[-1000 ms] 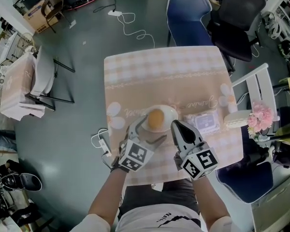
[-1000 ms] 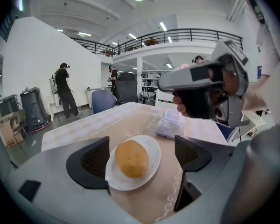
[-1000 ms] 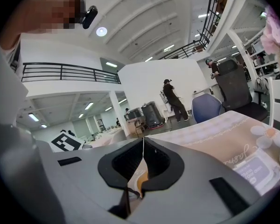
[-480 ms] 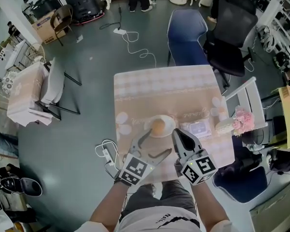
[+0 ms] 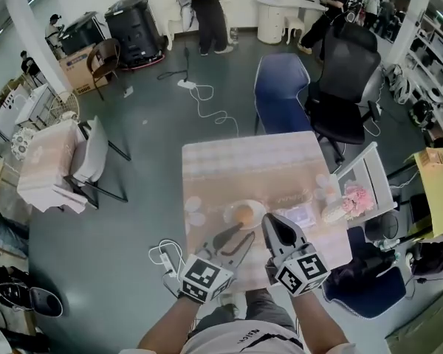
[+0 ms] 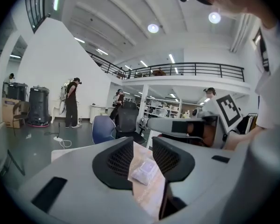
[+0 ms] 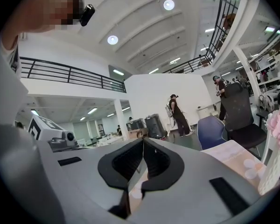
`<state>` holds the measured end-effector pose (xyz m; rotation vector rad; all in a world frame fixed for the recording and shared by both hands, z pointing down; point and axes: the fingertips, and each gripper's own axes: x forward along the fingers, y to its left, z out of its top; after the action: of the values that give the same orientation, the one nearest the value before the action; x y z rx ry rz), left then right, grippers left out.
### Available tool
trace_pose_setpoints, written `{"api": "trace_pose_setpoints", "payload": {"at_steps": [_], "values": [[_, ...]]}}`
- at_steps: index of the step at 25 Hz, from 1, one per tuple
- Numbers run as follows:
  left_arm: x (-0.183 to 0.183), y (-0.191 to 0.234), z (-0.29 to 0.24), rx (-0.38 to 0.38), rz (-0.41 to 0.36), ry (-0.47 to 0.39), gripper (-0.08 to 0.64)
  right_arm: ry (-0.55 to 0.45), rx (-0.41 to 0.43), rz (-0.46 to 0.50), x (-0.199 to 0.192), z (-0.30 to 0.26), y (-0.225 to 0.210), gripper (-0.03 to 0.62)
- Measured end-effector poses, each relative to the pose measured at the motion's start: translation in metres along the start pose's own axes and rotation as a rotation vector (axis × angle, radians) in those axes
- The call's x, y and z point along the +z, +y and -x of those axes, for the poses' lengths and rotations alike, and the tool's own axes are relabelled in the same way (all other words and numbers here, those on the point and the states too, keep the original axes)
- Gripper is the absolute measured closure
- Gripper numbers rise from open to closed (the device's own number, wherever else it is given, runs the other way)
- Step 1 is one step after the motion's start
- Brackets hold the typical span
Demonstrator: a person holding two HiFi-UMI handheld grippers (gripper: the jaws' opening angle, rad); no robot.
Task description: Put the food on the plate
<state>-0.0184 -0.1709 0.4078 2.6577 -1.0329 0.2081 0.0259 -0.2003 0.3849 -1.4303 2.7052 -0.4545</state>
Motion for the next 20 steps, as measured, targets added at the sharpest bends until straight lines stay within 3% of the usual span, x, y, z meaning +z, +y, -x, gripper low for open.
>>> {"api": "trace_pose_setpoints", "payload": {"at_steps": [6,20], "values": [[0.029,-0.004,0.016,0.035,0.045,-0.058,0.551,-0.011,-0.002,-0.006,0.014,0.008,0.014,0.574],[0.058,-0.014,0.034,0.052,0.026,-0.122,0.555,-0.018,0.017,0.044,0.034,0.011,0.036,0.575]]}}
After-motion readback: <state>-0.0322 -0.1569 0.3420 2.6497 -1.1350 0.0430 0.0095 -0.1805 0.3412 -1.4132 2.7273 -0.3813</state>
